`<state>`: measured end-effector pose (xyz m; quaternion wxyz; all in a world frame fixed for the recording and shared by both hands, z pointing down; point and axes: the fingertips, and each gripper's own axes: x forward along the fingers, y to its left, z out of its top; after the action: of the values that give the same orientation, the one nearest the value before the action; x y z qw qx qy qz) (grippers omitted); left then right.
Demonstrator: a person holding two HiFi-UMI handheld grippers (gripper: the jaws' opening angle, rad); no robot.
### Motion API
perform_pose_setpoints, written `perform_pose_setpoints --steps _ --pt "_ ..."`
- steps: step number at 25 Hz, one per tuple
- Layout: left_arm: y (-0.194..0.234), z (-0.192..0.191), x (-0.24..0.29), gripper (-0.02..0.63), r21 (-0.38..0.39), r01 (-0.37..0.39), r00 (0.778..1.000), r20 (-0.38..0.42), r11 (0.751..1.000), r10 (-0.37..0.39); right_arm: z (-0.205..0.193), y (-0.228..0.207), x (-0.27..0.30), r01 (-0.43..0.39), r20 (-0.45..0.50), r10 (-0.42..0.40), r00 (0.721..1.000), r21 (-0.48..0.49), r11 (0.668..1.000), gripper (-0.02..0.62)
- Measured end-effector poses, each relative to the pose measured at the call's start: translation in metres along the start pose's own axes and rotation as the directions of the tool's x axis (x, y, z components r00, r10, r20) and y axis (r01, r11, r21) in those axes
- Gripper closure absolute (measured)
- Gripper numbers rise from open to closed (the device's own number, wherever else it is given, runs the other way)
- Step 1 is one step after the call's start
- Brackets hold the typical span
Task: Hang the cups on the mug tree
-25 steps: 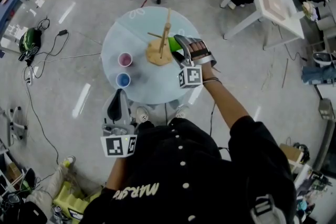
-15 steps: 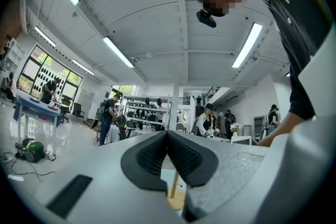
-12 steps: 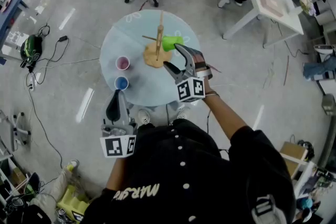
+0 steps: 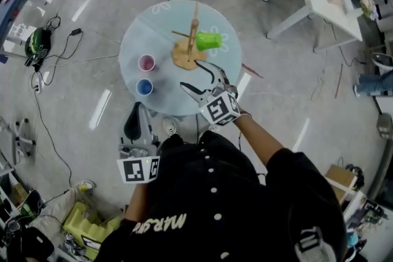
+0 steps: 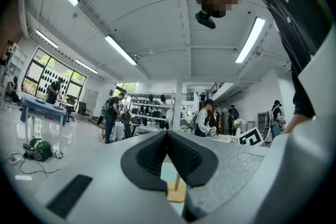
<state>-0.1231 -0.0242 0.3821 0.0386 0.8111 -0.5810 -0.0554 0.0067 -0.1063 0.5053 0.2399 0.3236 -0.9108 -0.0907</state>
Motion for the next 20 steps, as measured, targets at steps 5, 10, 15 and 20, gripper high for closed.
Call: perform_pose_setpoints --steps 5,10,15,20 --pt "0.020 -0.009 -0.014 0.610 -0.001 -0.046 0.998 -0.032 0.999 0.045 -0.008 0.042 0.025 -0.098 0.008 0.098 0.995 0.059 0.993 0.264" --pt "0.044 -0.020 -0.034 0.611 -0.008 -0.104 0.993 -0.059 0.995 0.103 -0.020 0.083 0.053 -0.178 -0.014 0.180 0.984 0.095 0.979 0.264" --pt "0.066 -0.028 -0.056 0.610 -0.013 -0.157 0.985 -0.077 0.987 0.156 -0.032 0.119 0.075 -0.225 -0.031 0.231 0.972 0.144 0.964 0.264" --pt "0.086 -0.037 -0.072 0.610 -0.010 -0.198 0.976 -0.093 0.980 0.196 -0.049 0.149 0.100 -0.264 -0.061 0.277 0.959 0.169 0.950 0.255"
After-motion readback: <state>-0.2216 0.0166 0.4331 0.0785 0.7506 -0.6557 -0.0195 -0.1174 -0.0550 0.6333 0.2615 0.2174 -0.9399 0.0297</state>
